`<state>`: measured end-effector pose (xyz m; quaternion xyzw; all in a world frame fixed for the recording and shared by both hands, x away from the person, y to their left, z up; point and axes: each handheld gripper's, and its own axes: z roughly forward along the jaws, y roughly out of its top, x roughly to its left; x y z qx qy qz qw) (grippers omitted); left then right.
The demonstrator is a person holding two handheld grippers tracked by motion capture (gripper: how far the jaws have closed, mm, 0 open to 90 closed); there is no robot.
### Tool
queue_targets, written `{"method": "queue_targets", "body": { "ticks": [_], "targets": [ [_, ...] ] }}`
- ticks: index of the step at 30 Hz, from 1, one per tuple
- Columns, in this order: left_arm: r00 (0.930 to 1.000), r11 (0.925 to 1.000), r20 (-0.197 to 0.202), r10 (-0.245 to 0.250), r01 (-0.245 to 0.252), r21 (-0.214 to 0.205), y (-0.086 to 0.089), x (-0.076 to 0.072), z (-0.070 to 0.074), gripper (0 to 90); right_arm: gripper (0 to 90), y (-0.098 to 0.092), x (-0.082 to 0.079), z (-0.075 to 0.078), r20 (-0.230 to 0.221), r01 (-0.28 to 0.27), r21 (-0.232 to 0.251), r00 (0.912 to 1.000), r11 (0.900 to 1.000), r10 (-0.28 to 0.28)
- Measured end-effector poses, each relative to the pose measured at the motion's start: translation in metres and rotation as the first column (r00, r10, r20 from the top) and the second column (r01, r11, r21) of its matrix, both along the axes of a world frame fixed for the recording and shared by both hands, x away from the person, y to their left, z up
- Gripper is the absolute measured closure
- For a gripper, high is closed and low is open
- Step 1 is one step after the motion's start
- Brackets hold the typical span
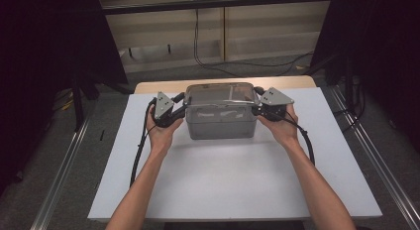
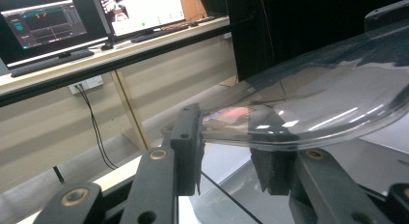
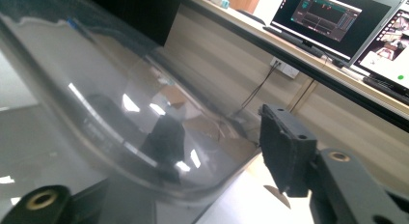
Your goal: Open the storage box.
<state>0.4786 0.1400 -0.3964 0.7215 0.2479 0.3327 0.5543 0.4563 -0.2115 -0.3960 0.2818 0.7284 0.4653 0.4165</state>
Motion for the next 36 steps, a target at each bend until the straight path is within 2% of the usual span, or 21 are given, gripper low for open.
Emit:
{"method": "queue_targets", "body": {
  "ticks": [5,9,13,16,20,21,24,26,29,33,36],
  "targets": [
    [1.0,1.0,-0.005,0.0,0.0,-0.007,0.0,0.002,0.003,65.5,58.3,0.001,0.001,0.002,0.019,0.007,-0.006,0.9998,1.0,-0.007],
    [1.0,0.9999,-0.004,0.001,-0.001,-0.011,0.0,0.003,0.004,65.3,61.0,0.001,0.004,0.005,0.013,-0.003,0.019,0.9999,0.9998,0.003],
    [1.0,0.9998,0.002,0.005,-0.005,-0.019,-0.001,0.005,0.007,65.6,61.5,0.003,0.007,0.009,0.015,-0.017,0.014,0.9998,0.9998,0.017],
    [1.0,0.9995,-0.006,-0.003,0.003,-0.032,0.0,0.007,0.008,65.5,61.5,0.003,0.009,0.009,0.017,-0.021,0.029,0.9996,0.9993,0.021],
    [0.9999,1.0,0.01,0.001,-0.001,0.0,-0.001,0.008,0.009,65.6,61.3,0.001,0.01,0.009,0.012,-0.023,0.044,0.9997,0.9987,0.023],
    [1.0,1.0,0.008,0.0,0.0,-0.01,-0.002,0.009,0.009,65.6,61.4,0.001,0.01,0.009,0.011,-0.024,0.043,0.9997,0.9988,0.024],
    [0.9999,1.0,0.011,0.0,0.0,0.004,-0.002,0.011,0.011,65.8,61.5,0.0,0.011,0.01,0.009,-0.028,0.053,0.9996,0.9982,0.028],
    [0.9999,1.0,0.012,0.003,-0.003,-0.006,-0.002,0.013,0.011,65.8,61.6,-0.001,0.011,0.011,0.009,-0.03,0.059,0.9995,0.9978,0.03],
    [0.9999,1.0,0.013,0.002,-0.003,0.003,-0.001,0.015,0.012,66.6,61.5,-0.001,0.013,0.013,0.004,-0.032,0.067,0.9995,0.9972,0.032],
    [1.0,0.9998,0.005,0.003,-0.003,-0.021,-0.001,0.019,0.014,67.0,61.8,-0.002,0.016,0.017,0.003,-0.036,0.072,0.9993,0.9968,0.036],
    [0.9999,0.9997,0.008,0.008,-0.008,-0.022,-0.002,0.02,0.016,67.0,61.7,-0.003,0.018,0.018,0.004,-0.038,0.081,0.9993,0.996,0.037]
  ]
}}
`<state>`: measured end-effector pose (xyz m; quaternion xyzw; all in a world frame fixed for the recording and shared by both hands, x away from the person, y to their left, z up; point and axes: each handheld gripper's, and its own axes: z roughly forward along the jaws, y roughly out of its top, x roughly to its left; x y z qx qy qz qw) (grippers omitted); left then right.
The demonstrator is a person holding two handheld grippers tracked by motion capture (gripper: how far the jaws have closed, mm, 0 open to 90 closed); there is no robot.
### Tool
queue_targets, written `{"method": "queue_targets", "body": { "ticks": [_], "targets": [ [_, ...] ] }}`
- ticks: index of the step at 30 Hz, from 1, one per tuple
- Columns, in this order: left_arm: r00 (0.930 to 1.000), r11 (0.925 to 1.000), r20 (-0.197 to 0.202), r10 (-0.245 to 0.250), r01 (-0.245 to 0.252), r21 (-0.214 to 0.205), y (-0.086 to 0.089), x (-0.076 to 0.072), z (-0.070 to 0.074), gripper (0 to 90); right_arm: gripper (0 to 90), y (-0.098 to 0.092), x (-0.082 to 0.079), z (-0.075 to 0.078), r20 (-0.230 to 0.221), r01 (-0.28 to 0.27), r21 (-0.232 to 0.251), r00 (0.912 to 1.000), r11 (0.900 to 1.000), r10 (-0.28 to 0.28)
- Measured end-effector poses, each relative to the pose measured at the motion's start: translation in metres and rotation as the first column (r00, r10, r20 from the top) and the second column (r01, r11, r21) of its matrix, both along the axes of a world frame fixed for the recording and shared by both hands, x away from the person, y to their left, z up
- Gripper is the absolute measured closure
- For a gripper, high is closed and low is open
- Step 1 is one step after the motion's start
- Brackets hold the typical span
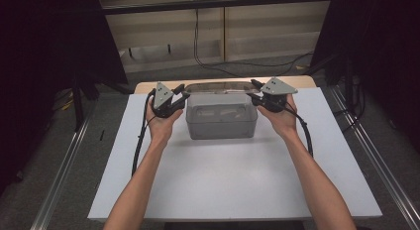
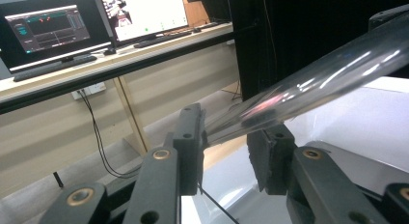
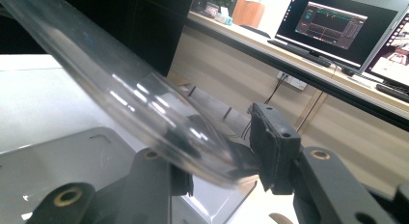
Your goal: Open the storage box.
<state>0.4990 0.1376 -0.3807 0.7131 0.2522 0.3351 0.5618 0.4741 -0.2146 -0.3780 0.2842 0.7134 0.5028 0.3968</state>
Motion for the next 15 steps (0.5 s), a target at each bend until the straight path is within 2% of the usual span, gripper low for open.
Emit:
{"method": "queue_targets", "body": {
  "ticks": [3,9,15],
  "targets": [
    [1.0,1.0,-0.003,0.003,-0.003,-0.009,0.0,0.003,0.001,67.0,61.6,-0.001,0.002,0.001,0.005,-0.001,0.01,1.0,1.0,0.001],
    [1.0,0.9999,-0.004,-0.004,0.004,0.012,-0.003,0.008,0.001,65.3,62.4,-0.003,0.003,0.001,0.0,-0.004,0.034,1.0,0.9994,0.004],
    [1.0,0.9999,-0.002,-0.006,0.006,0.014,-0.004,0.013,0.003,64.4,64.5,-0.006,0.004,0.002,0.001,-0.003,0.049,1.0,0.9988,0.003]
  ]
}}
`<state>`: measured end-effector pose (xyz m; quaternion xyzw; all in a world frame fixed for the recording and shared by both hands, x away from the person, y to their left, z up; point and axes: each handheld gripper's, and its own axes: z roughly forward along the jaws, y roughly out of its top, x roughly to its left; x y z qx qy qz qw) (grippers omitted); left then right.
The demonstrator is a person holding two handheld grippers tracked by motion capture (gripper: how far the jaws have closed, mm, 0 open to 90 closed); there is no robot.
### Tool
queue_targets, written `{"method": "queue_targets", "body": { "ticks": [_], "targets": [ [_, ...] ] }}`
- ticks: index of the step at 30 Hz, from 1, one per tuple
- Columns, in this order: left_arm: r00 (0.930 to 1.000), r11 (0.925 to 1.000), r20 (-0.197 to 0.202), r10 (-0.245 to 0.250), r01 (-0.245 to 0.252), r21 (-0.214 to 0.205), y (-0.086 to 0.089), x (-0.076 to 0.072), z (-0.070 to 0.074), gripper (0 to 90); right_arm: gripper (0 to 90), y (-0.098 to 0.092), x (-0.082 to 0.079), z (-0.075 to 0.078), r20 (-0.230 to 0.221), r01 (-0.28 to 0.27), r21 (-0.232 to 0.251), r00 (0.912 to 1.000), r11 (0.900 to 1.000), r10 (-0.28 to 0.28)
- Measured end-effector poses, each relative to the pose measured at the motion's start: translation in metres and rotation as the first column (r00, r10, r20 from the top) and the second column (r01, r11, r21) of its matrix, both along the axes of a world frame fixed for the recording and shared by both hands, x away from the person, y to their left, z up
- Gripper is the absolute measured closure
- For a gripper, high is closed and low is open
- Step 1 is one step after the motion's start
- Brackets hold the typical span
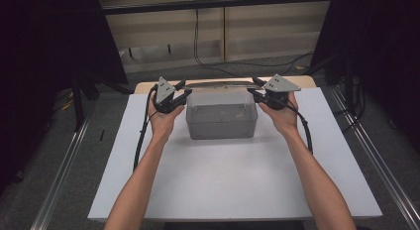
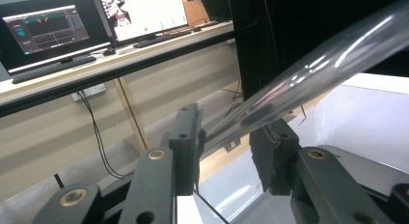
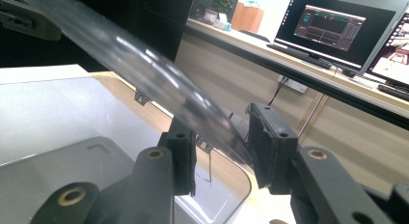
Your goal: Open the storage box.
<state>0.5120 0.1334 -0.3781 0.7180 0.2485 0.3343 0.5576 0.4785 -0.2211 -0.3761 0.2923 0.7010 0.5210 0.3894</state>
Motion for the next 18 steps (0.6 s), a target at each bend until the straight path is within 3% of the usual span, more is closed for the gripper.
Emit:
{"method": "queue_targets", "body": {
  "ticks": [9,18],
  "targets": [
    [1.0,0.9998,0.005,-0.007,0.007,0.018,-0.003,0.008,0.002,65.4,66.3,-0.003,0.005,0.005,-0.001,-0.006,-0.003,1.0,1.0,0.006],
    [0.9998,0.9998,0.017,-0.01,0.009,0.02,-0.001,0.014,0.006,70.2,67.3,-0.006,0.011,0.006,0.002,0.006,0.044,1.0,0.999,-0.007]
  ]
}}
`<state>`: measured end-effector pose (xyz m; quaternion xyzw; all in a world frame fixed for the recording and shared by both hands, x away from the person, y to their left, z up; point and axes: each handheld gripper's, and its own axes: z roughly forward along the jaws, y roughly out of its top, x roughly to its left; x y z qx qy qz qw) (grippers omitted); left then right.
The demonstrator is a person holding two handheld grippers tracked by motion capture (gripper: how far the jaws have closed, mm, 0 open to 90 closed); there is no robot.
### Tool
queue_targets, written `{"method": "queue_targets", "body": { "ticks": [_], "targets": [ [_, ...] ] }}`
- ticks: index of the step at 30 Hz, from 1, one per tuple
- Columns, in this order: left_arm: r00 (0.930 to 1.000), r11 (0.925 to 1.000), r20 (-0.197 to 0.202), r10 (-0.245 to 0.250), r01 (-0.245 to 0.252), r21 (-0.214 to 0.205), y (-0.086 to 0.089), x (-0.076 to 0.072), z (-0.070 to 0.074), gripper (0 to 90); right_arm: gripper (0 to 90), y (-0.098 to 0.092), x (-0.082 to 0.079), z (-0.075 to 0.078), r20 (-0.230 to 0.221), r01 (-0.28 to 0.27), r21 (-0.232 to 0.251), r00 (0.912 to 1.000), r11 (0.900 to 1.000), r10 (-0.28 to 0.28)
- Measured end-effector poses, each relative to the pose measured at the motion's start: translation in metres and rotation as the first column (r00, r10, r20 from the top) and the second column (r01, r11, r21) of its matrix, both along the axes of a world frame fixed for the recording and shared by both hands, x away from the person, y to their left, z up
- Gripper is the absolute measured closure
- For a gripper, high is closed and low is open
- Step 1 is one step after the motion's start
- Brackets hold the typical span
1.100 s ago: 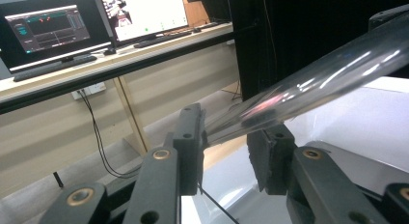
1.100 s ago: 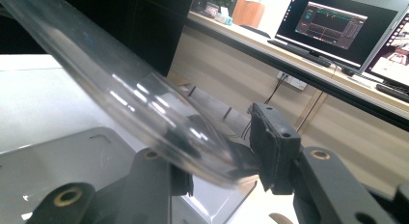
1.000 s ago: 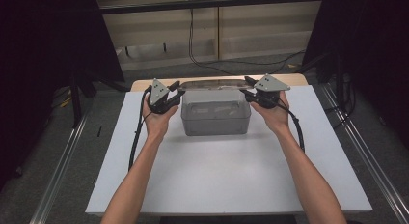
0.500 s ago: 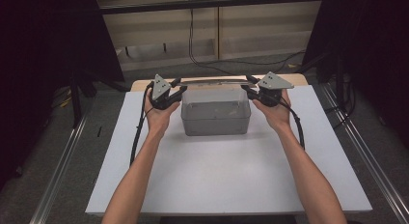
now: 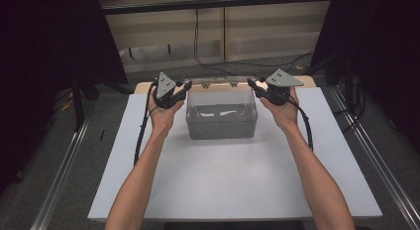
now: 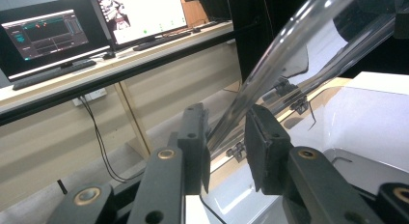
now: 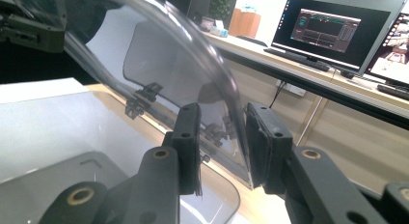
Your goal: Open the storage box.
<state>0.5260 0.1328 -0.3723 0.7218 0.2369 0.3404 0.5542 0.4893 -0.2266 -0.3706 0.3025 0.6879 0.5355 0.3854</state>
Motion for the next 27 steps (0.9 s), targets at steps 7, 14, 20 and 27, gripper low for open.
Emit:
{"method": "queue_targets", "body": {
  "ticks": [7,14,20,27],
  "targets": [
    [1.0,0.9999,-0.006,0.001,-0.001,-0.016,0.0,0.005,0.002,72.1,69.2,-0.007,0.005,-0.005,-0.016,0.009,0.011,0.9998,0.9999,-0.009],
    [1.0,0.9998,-0.007,0.001,-0.001,-0.019,0.001,0.01,0.005,74.0,73.0,-0.011,0.013,-0.008,-0.022,0.01,0.016,0.9997,0.9998,-0.009],
    [0.9999,0.999,-0.01,0.008,-0.008,-0.044,0.001,0.013,0.005,75.0,75.5,-0.008,0.023,-0.003,-0.02,0.009,0.025,0.9998,0.9997,-0.008],
    [0.9999,0.9976,-0.013,0.009,-0.01,-0.068,0.002,0.019,0.004,75.7,75.9,-0.009,0.029,-0.001,-0.029,0.014,0.043,0.9995,0.999,-0.013]
  ]
}}
